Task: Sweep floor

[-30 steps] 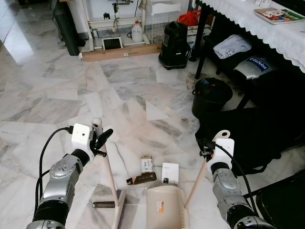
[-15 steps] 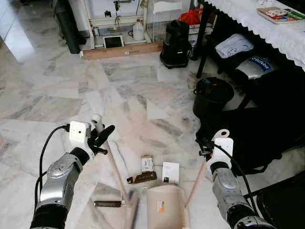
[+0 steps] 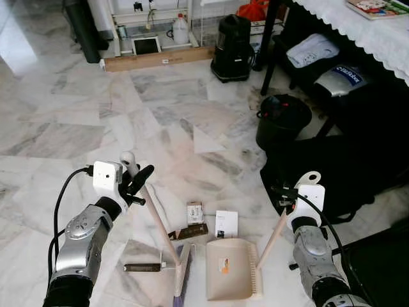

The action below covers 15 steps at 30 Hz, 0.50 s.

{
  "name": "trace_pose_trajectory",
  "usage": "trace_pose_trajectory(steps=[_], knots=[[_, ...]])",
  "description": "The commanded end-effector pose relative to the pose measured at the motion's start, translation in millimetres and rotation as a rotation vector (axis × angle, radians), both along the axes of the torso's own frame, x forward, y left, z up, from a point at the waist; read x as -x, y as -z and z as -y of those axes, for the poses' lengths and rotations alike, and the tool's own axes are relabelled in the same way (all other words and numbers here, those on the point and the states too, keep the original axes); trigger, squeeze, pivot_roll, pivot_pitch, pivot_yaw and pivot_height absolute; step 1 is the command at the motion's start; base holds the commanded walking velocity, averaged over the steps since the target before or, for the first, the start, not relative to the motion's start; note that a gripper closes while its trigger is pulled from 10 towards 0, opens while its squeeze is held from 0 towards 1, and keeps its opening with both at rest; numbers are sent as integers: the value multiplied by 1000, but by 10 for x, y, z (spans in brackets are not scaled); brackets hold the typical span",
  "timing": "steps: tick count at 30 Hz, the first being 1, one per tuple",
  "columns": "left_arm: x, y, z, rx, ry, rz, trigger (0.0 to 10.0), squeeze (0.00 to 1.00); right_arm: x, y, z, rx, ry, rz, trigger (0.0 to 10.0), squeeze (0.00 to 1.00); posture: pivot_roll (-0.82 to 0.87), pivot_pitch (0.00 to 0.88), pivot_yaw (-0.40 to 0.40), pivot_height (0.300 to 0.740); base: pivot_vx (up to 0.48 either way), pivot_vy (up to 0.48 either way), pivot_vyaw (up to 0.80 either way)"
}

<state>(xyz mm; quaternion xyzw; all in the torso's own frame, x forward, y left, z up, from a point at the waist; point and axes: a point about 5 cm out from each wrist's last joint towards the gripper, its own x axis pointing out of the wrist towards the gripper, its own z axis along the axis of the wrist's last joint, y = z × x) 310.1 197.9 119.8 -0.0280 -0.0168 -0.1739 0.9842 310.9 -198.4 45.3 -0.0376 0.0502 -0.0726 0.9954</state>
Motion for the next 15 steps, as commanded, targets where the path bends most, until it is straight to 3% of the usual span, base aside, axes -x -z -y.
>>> trace_pose_trajectory(steps=[1, 14, 15], knots=[[40, 30, 6, -13, -2, -11, 10000, 0, 52, 45, 75, 24, 21, -22, 10000, 0, 117, 181, -36, 740, 0, 0, 0], [13, -160, -205, -47, -136, 79, 10000, 0, 159, 256, -67, -17, -16, -120, 10000, 0, 136, 189, -27, 740, 0, 0, 0], [-1, -224, -273, -54, -194, 117, 10000, 0, 177, 291, -88, -31, -20, -139, 10000, 0, 140, 187, -26, 740, 0, 0, 0]])
